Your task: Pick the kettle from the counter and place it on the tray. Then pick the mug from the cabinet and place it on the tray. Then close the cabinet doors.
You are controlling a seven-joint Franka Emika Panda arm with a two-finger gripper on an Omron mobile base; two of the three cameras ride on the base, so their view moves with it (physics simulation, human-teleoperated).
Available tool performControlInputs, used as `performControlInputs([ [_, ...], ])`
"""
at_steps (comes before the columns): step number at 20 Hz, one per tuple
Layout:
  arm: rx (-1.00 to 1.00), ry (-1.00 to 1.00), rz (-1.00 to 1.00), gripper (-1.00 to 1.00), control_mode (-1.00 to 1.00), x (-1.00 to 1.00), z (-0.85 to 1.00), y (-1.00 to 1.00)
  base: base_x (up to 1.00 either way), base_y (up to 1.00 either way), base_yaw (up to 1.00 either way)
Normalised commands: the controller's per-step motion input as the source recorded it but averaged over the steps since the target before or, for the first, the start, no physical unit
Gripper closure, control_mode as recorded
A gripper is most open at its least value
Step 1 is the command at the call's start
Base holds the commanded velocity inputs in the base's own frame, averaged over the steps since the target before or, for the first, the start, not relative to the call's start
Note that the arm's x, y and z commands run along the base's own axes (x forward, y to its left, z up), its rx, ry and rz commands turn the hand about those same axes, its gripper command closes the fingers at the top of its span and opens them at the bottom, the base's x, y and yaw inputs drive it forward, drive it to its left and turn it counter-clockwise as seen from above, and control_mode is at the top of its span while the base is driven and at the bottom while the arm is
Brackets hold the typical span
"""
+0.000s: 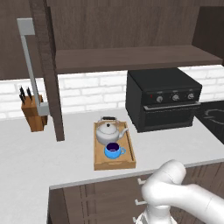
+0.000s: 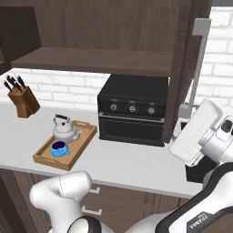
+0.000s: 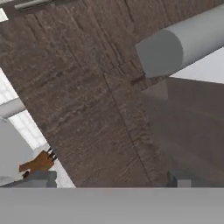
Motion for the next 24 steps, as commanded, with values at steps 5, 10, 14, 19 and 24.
performControlInputs([
  [5,-0.25,0.0,0.0,-1.0,-1.0,0.0,0.0,0.63,0.0,0.0,0.0],
  [10,-0.24,0.0,0.0,-1.0,-1.0,0.0,0.08,0.57,0.0,0.0,0.0],
  [14,-0.18,0.0,0.0,-1.0,-1.0,0.02,0.13,0.62,0.0,0.0,0.0],
  [19,-0.12,0.0,0.0,-1.0,-1.0,0.16,0.13,0.58,0.0,0.0,0.0],
  [24,-0.1,0.0,-0.03,-1.0,-1.0,0.42,0.07,0.49,0.0,0.0,0.0],
])
